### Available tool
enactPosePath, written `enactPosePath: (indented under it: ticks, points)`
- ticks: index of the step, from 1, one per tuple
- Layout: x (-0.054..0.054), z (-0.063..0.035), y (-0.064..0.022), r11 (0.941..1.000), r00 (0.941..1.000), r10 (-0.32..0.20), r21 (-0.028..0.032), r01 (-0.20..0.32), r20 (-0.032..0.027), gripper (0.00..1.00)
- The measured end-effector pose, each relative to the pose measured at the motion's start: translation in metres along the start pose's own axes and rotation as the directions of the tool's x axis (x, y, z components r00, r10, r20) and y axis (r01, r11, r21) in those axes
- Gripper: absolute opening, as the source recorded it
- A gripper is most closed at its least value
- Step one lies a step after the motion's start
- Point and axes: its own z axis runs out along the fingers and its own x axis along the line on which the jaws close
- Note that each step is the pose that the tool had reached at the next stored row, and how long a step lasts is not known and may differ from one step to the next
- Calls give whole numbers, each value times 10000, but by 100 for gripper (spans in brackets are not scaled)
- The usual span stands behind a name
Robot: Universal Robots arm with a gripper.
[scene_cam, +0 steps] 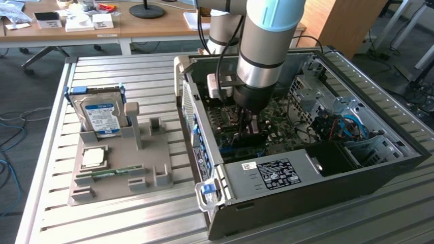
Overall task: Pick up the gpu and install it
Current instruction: 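Insert the gpu into the slot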
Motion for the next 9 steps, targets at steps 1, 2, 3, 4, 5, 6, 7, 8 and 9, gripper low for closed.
enactPosePath:
  ticks: [1,2,3,4,5,6,7,8,9]
  points:
    - [-1,0,1,10000,10000,20,2,-20,-1,27]
    - [-1,0,1,10000,10000,27,2,-27,-2,27]
    - [-1,0,1,10000,10000,28,2,-28,-2,27]
    - [-2,-1,1,10000,10000,29,1,-29,-1,27]
    - [-2,-4,1,10000,10000,30,2,-30,2,27]
    - [-3,-7,1,10000,10000,30,4,-30,5,27]
    - [-3,-10,1,10000,10000,30,5,-30,7,27]
    - [-3,-12,1,10000,10000,31,5,-31,6,27]
    - [-3,-14,1,10000,10000,30,3,-30,3,27]
